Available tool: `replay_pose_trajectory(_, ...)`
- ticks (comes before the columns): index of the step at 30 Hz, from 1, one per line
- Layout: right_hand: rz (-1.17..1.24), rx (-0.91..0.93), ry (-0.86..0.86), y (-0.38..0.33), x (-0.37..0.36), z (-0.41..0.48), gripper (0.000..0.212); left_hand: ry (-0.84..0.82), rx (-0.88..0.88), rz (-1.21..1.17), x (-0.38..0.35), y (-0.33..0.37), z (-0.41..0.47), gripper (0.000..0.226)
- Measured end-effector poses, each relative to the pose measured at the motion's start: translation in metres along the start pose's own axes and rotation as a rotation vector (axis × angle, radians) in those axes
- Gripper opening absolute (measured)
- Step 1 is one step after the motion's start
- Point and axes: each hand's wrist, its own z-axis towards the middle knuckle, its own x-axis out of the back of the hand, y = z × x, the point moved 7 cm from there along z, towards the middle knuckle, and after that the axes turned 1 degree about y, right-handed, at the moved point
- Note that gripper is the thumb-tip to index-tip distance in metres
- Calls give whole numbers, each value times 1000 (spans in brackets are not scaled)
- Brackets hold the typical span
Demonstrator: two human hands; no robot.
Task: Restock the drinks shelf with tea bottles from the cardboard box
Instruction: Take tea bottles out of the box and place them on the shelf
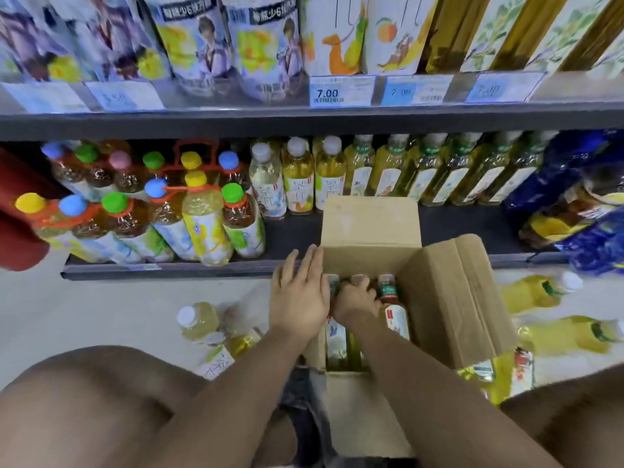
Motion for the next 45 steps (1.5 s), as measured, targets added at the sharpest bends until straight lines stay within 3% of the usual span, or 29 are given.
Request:
replay_pose_trajectory(8, 30, -238, -53, 6, -18, 27, 66, 24, 2, -42, -5, -4, -1, 59)
replay_pose_trajectory(12, 135, -299, -105, 7, -15, 35, 73, 9, 0, -39, -6, -2, 0, 61)
replay_pose_trajectory(18, 269, -308, -142, 10, -4, 31, 103, -12, 12, -31, -6, 2, -1, 63)
replay_pose_trajectory(24, 317, -127, -35, 10, 18, 7, 76, -83, 12, 5, -2, 9, -2, 57)
replay_pose_trajectory(29, 327, 62, 71, 22, 24, -17, 71, -102, -147, 157, 4, 26, 1, 54)
replay_pose_trajectory(34, 342, 274, 141, 34, 31, -39, 68, -96, -194, -35, 11, 27, 0, 42)
replay_pose_trajectory(38, 399, 390, 119, 38, 37, -53, 45, -3, -345, -145, 13, 41, -18, 43)
replay_pose_trajectory(40, 411, 437, 118, 39, 40, -57, 37, -61, -351, -113, 7, 43, -22, 57)
replay_pose_trajectory(45, 530, 402, 133, 52, 49, -57, 41, -180, -325, -20, 1, 41, -16, 53)
